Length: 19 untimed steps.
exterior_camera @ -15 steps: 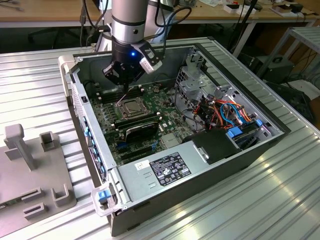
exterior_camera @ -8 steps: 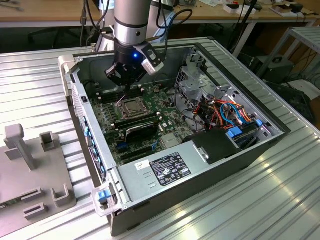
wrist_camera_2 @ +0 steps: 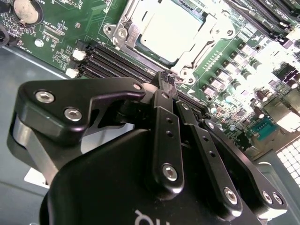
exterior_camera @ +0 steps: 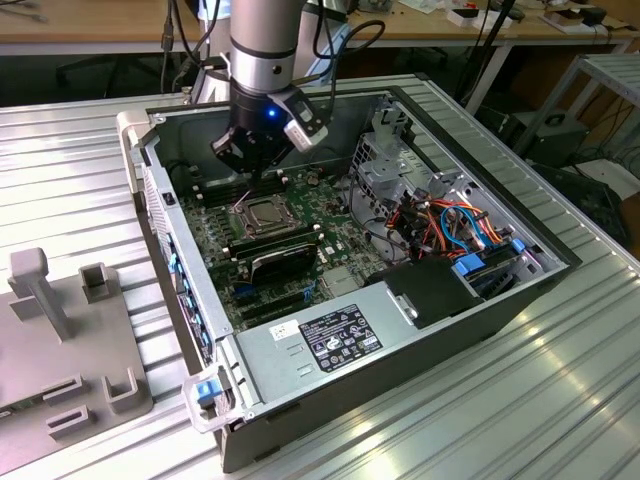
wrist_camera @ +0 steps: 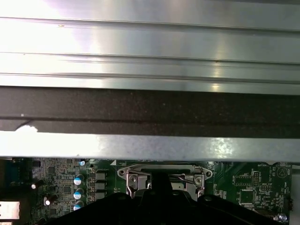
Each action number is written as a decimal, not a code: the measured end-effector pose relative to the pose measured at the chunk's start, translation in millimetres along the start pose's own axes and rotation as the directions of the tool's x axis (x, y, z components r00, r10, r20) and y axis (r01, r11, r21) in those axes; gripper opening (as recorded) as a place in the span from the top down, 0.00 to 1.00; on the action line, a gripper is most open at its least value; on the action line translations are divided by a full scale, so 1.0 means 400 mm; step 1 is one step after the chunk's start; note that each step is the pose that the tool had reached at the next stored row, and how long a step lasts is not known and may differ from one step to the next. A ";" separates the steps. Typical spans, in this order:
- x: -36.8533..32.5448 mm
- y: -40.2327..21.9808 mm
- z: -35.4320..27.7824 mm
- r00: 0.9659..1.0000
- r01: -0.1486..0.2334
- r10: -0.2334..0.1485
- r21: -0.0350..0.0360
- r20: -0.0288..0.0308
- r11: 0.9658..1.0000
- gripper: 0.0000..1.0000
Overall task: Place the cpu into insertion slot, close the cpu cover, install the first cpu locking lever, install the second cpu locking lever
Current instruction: 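Install the first cpu locking lever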
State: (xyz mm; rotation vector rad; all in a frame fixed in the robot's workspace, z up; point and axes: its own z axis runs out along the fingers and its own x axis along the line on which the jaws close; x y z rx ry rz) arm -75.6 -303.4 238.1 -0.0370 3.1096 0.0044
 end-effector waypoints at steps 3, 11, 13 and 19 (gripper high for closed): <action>-0.002 0.000 0.000 1.000 0.000 0.000 0.000 0.000 1.000 0.89; -0.004 0.000 0.004 1.000 0.000 0.000 0.000 0.000 1.000 0.89; -0.004 0.000 0.006 1.000 0.000 0.000 0.000 0.000 1.000 0.89; -0.005 0.000 0.014 1.000 0.000 0.000 0.000 0.000 1.000 0.89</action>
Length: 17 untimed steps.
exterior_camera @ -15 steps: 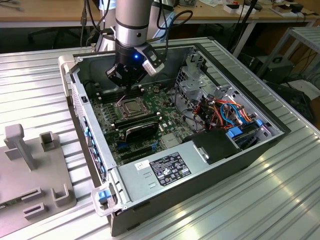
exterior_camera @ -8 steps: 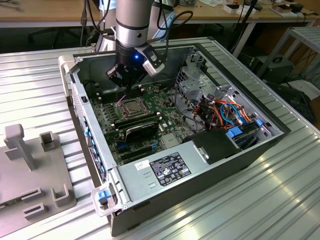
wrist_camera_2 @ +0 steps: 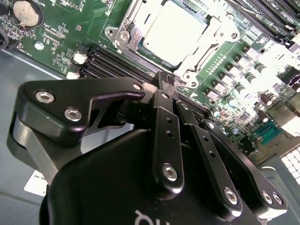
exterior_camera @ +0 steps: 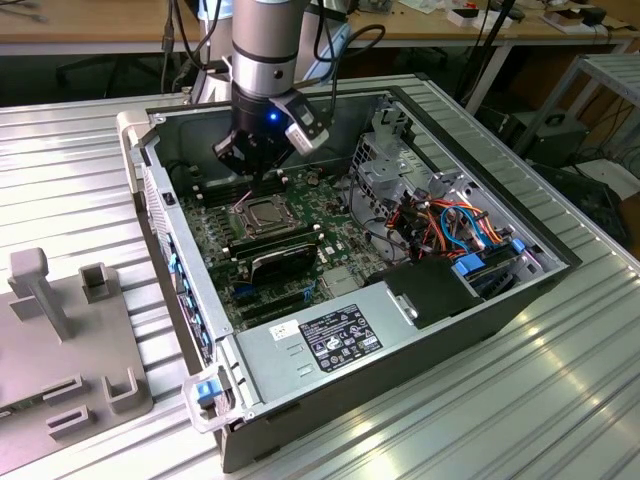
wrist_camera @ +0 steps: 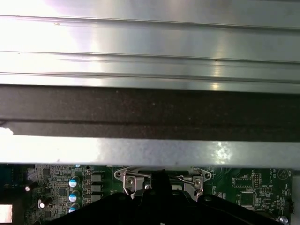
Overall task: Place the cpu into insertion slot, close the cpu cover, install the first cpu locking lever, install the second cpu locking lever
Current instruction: 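Install the first cpu locking lever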
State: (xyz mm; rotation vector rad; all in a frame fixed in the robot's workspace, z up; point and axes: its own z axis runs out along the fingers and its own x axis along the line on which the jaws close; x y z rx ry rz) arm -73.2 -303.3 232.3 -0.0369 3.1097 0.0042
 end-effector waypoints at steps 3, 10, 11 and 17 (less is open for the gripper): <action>0.000 0.000 0.002 1.000 0.000 0.000 0.000 0.000 1.000 0.89; -0.002 0.000 0.005 1.000 0.000 0.000 0.000 0.000 1.000 0.89; -0.003 0.000 0.006 1.000 0.000 0.000 0.000 0.000 1.000 0.89; -0.009 0.000 0.010 1.000 0.000 0.000 0.000 0.000 1.000 0.89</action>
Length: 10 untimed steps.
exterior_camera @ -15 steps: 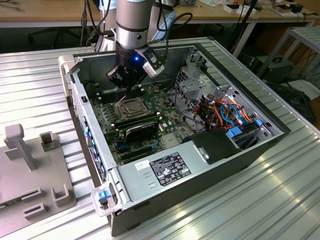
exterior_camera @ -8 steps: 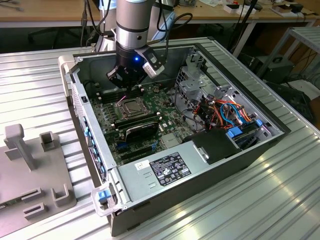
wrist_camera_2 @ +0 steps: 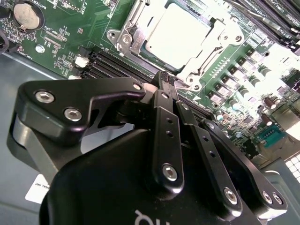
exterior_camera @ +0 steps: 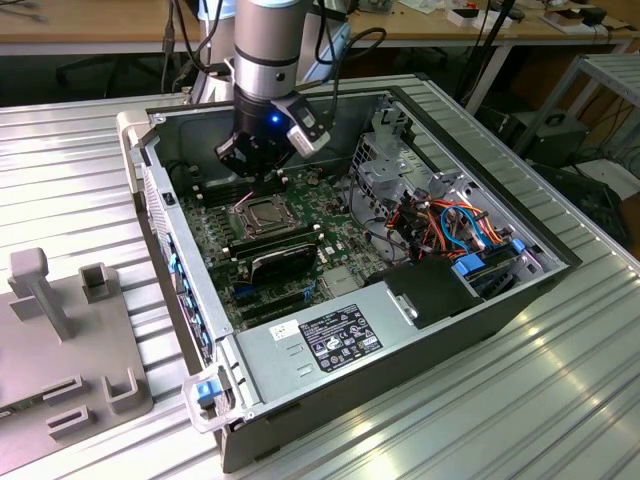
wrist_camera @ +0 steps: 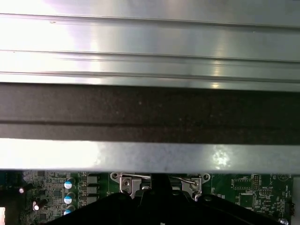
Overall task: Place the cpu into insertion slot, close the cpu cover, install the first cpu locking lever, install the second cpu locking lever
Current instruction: 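Install the first cpu locking lever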
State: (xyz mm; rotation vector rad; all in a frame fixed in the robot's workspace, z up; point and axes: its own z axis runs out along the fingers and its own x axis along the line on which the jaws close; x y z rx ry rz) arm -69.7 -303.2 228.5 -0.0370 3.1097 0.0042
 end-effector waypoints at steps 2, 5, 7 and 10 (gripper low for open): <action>-0.002 0.000 0.001 1.000 0.000 0.000 0.000 0.000 1.000 0.89; -0.004 0.000 0.003 1.000 0.000 0.000 0.000 0.000 1.000 0.89; -0.005 0.000 0.004 1.000 0.000 0.000 0.000 0.000 1.000 0.89; -0.008 0.000 0.006 1.000 0.000 0.000 0.000 0.000 1.000 0.89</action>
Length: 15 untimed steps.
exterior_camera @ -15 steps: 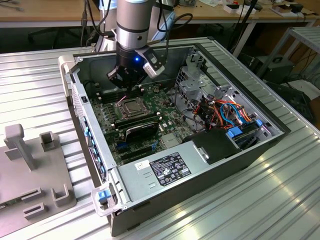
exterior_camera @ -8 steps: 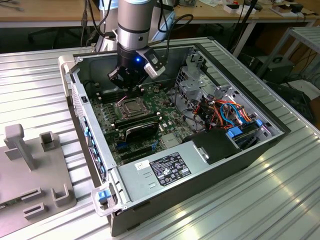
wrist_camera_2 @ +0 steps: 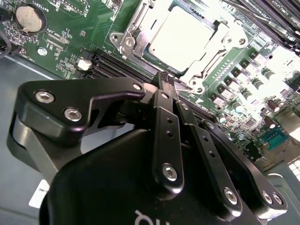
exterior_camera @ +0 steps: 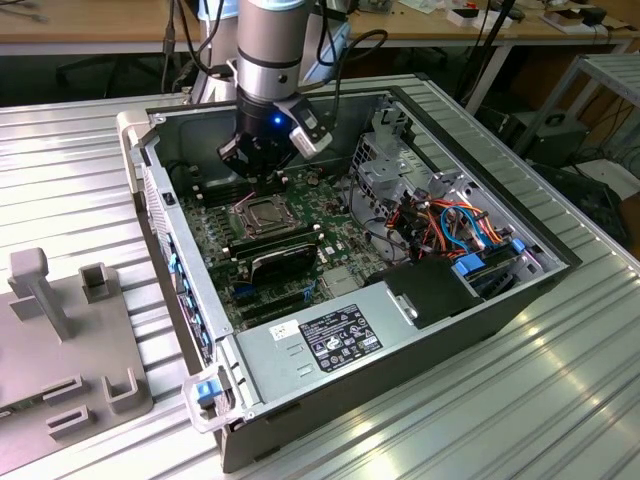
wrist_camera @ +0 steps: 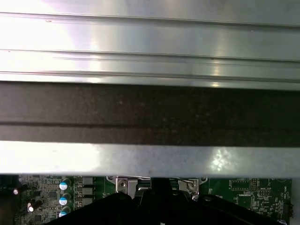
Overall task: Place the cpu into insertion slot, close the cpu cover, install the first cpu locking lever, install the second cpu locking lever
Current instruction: 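Install the first cpu locking lever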
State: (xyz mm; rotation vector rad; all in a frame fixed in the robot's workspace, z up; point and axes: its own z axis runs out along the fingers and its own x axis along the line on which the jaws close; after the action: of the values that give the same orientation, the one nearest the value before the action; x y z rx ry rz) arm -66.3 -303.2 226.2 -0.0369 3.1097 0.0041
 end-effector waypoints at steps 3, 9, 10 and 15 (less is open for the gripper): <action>-0.005 0.000 0.002 1.000 0.000 0.000 0.000 0.000 1.000 0.89; -0.019 0.001 0.005 1.000 0.000 0.000 0.000 0.000 1.000 0.89; -0.019 0.001 0.005 1.000 0.000 0.000 0.000 0.000 1.000 0.89; -0.019 0.003 0.005 1.000 0.000 0.000 0.000 0.000 1.000 0.89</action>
State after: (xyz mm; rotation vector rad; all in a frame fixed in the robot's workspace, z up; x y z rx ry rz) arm -58.7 -301.7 224.4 -0.0370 3.1097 0.0042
